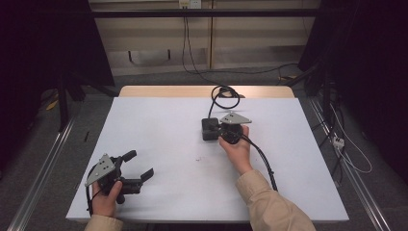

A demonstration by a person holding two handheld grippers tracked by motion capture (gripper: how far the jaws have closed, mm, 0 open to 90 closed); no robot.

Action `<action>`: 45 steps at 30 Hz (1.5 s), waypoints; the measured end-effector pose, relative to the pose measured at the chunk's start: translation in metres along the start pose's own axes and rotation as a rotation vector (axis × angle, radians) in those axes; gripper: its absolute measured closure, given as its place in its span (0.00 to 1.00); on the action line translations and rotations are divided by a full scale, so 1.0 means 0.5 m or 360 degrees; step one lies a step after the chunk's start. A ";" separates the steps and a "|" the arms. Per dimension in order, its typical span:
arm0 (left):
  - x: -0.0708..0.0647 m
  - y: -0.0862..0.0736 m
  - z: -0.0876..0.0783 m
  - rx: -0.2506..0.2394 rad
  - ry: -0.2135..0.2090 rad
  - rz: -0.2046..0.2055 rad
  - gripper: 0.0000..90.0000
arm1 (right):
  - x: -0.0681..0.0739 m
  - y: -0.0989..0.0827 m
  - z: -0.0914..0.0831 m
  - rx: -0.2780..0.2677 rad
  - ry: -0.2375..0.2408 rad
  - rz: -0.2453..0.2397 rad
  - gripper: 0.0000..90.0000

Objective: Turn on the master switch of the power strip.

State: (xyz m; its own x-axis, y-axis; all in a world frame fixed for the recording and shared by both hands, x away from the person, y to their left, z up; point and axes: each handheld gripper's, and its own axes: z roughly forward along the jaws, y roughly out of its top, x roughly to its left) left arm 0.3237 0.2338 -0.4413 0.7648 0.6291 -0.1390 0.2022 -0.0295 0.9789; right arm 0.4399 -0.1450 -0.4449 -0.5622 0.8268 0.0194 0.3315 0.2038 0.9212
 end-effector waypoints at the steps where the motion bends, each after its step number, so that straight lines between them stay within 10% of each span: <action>1: 0.000 0.000 0.000 -0.0001 0.0001 -0.0001 0.04 | 0.000 0.001 0.000 0.0002 0.0000 0.0003 1.00; 22: 0.004 -0.001 0.004 0.0001 -0.0011 0.0000 0.04 | -0.003 0.005 -0.001 0.0011 0.0017 0.0014 1.00; 45: 0.006 0.000 0.000 -0.0009 0.0004 -0.0009 0.04 | -0.006 0.016 -0.020 0.0011 0.0009 0.0087 0.70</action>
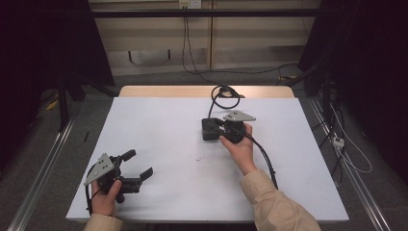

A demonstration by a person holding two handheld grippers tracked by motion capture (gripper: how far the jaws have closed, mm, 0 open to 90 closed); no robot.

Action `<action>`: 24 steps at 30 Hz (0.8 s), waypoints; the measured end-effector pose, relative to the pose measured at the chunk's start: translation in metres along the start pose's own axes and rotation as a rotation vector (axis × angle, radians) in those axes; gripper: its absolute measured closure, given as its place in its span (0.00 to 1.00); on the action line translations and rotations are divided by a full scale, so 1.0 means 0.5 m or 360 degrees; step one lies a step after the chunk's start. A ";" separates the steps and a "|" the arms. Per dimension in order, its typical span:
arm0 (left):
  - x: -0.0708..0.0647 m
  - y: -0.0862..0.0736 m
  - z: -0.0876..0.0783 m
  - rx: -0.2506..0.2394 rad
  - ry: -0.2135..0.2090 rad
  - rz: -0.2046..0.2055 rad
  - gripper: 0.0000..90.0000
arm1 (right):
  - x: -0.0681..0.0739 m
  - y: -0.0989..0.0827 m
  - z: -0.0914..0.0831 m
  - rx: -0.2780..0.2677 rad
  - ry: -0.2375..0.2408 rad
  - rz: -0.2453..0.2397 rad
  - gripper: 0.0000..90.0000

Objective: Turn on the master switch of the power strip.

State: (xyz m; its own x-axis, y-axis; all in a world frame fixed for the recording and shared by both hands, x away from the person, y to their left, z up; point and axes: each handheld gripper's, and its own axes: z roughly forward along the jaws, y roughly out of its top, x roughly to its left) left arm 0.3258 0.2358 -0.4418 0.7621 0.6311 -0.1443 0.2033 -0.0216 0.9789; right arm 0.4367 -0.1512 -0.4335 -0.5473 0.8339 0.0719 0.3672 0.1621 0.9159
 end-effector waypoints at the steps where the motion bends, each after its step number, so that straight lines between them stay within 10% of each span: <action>1: 0.000 0.000 0.000 -0.0002 0.0000 -0.0001 0.04 | 0.001 0.000 -0.001 0.0000 0.0004 0.0000 0.69; 24: -0.001 0.001 0.004 0.0015 0.0007 0.0017 0.04 | -0.002 -0.016 -0.065 0.0030 0.0052 0.0054 0.35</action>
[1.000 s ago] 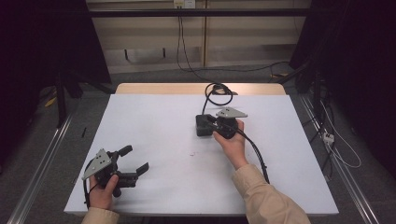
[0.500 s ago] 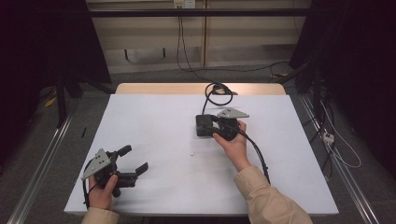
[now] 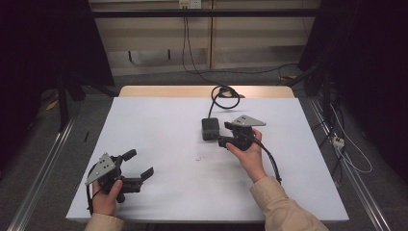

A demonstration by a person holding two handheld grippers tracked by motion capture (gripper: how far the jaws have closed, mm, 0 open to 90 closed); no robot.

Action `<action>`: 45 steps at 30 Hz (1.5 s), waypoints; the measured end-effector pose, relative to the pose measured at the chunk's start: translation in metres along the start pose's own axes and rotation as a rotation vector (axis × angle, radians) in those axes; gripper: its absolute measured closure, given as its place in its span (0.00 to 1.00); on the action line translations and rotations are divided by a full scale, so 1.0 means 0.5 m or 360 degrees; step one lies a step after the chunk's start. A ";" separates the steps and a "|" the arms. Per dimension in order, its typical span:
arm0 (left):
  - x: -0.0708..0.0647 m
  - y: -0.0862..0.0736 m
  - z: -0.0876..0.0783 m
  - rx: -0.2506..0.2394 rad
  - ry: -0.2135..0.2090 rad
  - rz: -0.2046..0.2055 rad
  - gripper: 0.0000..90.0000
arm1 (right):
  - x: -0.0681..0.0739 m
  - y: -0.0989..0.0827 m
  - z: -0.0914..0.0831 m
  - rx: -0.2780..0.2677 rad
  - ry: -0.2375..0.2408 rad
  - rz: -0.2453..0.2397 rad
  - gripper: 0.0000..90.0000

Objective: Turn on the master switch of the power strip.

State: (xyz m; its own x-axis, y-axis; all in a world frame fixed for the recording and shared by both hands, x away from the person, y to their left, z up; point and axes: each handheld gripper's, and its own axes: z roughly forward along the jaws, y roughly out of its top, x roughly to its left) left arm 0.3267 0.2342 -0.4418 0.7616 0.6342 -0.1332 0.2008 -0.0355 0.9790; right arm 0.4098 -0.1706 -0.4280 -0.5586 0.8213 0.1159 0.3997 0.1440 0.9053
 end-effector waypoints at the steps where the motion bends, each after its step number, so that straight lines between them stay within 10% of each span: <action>1: 0.000 0.000 0.000 0.0000 -0.0001 0.0000 0.04 | 0.000 -0.001 -0.003 -0.0005 0.0007 -0.0004 0.35; 45: -0.003 -0.002 0.002 0.0021 0.0007 0.0005 0.04 | -0.024 -0.101 -0.164 -0.0001 0.0088 0.0008 0.17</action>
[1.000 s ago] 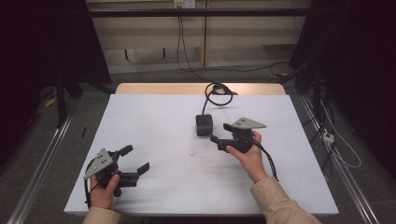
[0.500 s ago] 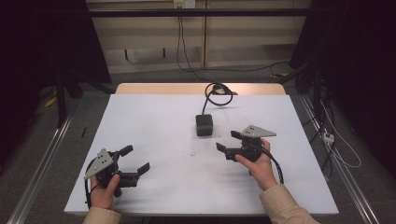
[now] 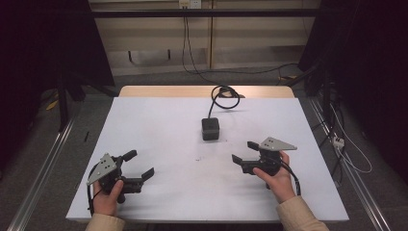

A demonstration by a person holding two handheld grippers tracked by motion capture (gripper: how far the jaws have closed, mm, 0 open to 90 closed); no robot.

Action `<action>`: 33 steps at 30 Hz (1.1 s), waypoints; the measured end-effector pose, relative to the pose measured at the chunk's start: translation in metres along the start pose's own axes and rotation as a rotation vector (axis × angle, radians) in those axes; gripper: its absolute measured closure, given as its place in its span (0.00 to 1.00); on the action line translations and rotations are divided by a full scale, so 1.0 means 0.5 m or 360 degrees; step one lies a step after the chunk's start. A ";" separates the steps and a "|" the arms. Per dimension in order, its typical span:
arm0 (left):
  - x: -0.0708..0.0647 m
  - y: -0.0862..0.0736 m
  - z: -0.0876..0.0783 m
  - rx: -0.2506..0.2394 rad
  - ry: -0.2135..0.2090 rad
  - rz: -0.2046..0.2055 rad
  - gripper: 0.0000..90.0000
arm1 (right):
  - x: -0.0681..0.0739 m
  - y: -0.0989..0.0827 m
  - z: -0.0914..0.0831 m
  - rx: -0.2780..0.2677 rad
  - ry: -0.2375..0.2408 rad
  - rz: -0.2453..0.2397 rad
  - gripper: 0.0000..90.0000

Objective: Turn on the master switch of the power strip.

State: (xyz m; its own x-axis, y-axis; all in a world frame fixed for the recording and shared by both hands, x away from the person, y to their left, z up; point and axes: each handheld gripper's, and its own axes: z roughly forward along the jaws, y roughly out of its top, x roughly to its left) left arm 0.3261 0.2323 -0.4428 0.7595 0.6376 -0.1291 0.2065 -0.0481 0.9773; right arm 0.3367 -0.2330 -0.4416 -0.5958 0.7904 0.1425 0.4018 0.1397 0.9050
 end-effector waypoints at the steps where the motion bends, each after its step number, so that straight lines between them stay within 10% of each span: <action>1: 0.000 0.000 0.000 0.0000 0.0000 0.0000 0.04 | -0.001 -0.002 -0.003 -0.0003 0.0003 0.0000 0.17; 33: 0.001 -0.001 -0.002 0.0009 0.0017 0.0002 0.04 | -0.025 -0.053 -0.095 0.0002 -0.0004 -0.0014 0.16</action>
State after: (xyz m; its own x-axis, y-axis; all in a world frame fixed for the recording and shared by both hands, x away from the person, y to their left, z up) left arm 0.3257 0.2335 -0.4430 0.7532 0.6455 -0.1260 0.2089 -0.0531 0.9765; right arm 0.3005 -0.2746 -0.4481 -0.5978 0.7904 0.1335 0.3971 0.1474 0.9059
